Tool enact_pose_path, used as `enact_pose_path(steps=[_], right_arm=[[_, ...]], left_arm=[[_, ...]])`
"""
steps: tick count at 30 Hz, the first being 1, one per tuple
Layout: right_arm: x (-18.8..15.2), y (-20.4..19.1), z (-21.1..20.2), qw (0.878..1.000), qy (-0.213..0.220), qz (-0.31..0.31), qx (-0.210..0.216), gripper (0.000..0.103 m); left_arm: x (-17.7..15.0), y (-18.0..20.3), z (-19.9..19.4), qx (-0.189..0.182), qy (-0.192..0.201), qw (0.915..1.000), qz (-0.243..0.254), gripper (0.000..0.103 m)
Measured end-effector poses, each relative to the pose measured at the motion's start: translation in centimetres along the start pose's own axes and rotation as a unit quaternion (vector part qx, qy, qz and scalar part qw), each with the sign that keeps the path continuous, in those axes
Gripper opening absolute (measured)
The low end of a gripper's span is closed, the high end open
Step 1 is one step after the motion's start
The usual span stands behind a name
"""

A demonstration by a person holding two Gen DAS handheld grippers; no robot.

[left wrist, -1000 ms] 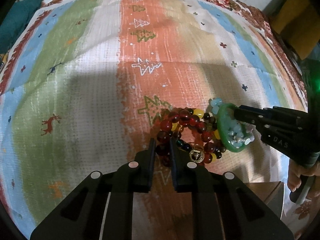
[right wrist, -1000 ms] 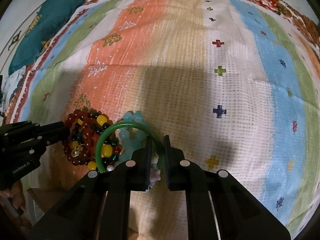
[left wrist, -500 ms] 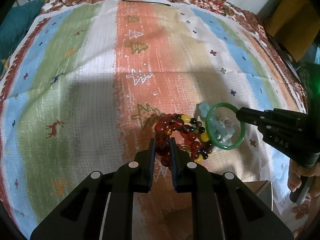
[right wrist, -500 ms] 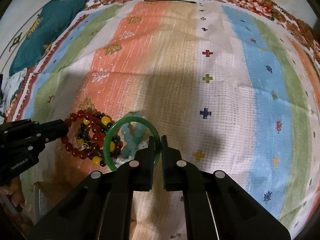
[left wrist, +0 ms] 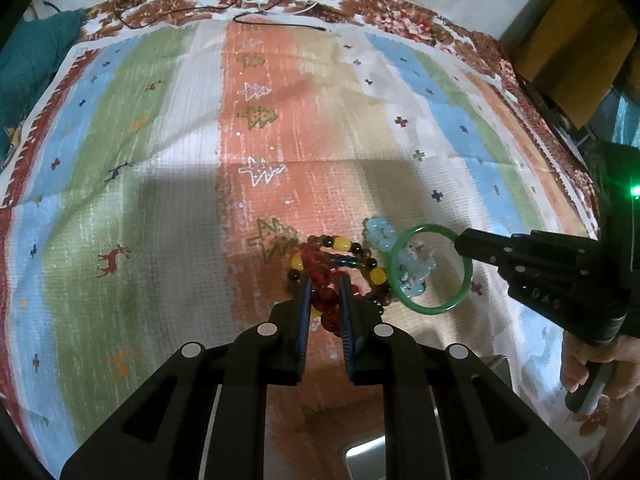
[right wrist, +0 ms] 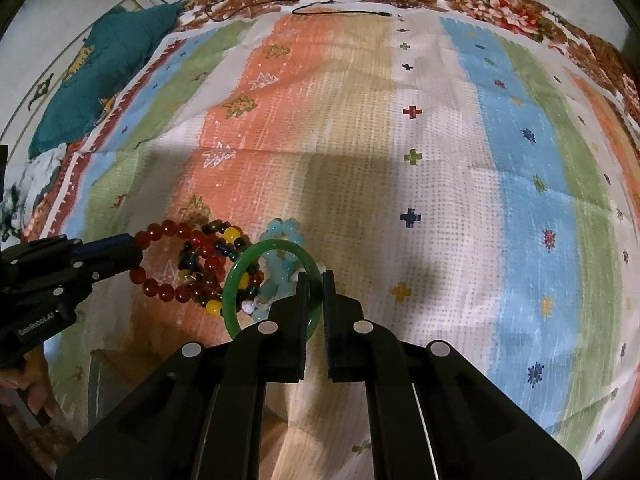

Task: Organize jewelry
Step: 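Lift the red bracelet with the left tool while the right tool lifts the green bangle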

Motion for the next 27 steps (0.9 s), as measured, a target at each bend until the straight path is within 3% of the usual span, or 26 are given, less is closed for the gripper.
enact_pose_path(steps=[27], right_arm=[[-1.2,-2.1,-4.7,0.999,0.045,-0.004,0.023,0.008]], left_arm=[[-0.7,0.1,-5.5,-0.015,0.053,0.9983,-0.019,0.013]])
Point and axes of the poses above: each gripper's, at about its wrist camera, not at the fingertips, and z roughly the way its jaws point, y to its right, x to its top, the point moved 4 cm from there along z, roughly the way its jaws point, and after that the axes turned 9 degrees about x, right-handed, at the moved point
